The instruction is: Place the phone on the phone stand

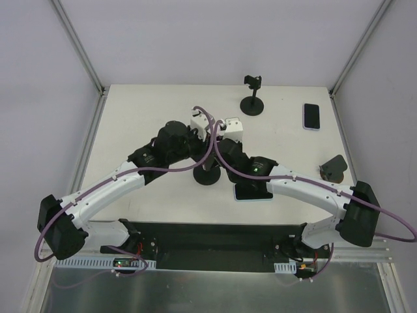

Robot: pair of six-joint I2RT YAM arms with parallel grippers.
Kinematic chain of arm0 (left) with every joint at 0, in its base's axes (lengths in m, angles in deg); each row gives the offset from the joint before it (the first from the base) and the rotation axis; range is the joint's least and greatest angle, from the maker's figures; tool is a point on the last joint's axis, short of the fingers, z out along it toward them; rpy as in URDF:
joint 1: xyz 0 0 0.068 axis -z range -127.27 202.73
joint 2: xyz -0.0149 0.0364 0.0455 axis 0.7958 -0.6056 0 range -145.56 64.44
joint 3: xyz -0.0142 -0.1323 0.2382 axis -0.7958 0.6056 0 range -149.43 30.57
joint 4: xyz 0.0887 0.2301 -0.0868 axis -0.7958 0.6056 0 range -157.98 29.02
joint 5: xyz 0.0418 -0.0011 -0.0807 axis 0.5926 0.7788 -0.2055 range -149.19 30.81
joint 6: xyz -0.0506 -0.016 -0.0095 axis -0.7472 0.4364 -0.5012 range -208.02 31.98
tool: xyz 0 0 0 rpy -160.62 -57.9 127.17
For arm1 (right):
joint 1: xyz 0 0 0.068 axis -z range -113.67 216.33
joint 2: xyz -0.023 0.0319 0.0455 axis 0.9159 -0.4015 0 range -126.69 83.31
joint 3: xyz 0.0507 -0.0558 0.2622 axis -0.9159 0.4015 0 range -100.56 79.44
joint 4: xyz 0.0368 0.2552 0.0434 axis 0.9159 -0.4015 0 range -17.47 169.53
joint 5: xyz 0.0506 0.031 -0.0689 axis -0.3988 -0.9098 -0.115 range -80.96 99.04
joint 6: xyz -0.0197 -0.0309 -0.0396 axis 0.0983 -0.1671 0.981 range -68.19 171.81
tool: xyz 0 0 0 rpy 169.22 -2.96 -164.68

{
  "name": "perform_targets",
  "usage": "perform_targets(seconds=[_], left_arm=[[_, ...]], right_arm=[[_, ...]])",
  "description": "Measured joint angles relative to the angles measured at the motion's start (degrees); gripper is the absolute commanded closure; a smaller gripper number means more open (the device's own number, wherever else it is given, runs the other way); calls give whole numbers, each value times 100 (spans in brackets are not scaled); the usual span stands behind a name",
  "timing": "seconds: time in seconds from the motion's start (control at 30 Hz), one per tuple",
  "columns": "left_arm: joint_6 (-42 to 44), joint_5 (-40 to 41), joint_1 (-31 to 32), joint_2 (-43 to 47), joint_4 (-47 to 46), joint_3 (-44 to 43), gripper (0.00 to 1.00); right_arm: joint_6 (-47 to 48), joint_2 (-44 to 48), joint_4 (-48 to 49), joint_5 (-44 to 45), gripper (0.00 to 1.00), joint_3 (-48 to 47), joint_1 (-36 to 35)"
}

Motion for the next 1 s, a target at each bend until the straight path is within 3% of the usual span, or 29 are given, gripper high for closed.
perform_targets(seconds=[0.17, 0.43, 0.7, 1.0], left_arm=[[258, 619, 420, -157, -861, 299, 100], [365, 426, 457, -385, -1818, 557, 100], [247, 249, 522, -636, -2004, 437, 100], [-46, 619, 758, -1200, -1462, -341, 100]], right_arm=[[-354, -81, -542, 354, 100, -197, 76], [-669, 24, -973, 483, 100, -249, 212], [-938, 177, -1403, 485, 100, -251, 286], [-1499, 155, -1939, 863, 100, -391, 345]])
